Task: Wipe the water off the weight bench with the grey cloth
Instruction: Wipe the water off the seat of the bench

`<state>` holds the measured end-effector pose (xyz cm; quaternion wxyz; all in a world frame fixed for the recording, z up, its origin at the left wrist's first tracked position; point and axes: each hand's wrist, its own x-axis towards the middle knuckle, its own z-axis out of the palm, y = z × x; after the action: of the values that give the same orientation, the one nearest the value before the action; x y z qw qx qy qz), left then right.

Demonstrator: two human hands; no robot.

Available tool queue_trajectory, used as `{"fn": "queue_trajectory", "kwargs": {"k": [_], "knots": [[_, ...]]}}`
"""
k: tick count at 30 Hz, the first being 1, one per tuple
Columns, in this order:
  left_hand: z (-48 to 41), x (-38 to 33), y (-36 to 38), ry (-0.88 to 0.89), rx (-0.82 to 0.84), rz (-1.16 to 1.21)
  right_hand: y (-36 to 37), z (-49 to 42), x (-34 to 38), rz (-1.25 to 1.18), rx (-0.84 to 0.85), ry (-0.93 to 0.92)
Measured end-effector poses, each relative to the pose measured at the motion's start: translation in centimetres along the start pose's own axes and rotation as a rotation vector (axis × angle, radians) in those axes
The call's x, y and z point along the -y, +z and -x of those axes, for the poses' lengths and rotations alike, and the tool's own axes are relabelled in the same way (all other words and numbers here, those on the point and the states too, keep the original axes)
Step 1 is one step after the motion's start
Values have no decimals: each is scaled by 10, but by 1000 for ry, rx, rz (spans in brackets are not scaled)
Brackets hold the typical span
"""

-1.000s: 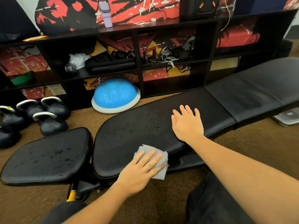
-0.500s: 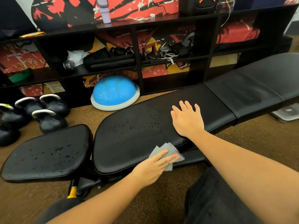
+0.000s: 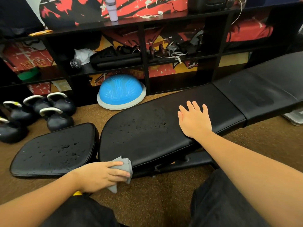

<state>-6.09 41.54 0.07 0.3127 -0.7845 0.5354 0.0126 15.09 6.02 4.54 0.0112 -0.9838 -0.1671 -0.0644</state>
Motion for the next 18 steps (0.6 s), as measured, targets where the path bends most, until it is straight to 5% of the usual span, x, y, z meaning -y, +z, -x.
{"fn": "queue_trajectory", "kwargs": {"k": [3,6,10,13,18], "knots": [[6,-13,-11,-148,-128,101,0,0,1,14,-5,0],[1,-14,-29,-481,-337,285,2,0,1,17,-6,11],[-23,-2,-42,-1294,-465,474,2,-2,4,36,48,32],[-35,8,-37,-1852,-342,717,1,-2,5,46,51,34],[-87,-13,-16,-1701,-15,945,-1,0,5,49,53,28]]}}
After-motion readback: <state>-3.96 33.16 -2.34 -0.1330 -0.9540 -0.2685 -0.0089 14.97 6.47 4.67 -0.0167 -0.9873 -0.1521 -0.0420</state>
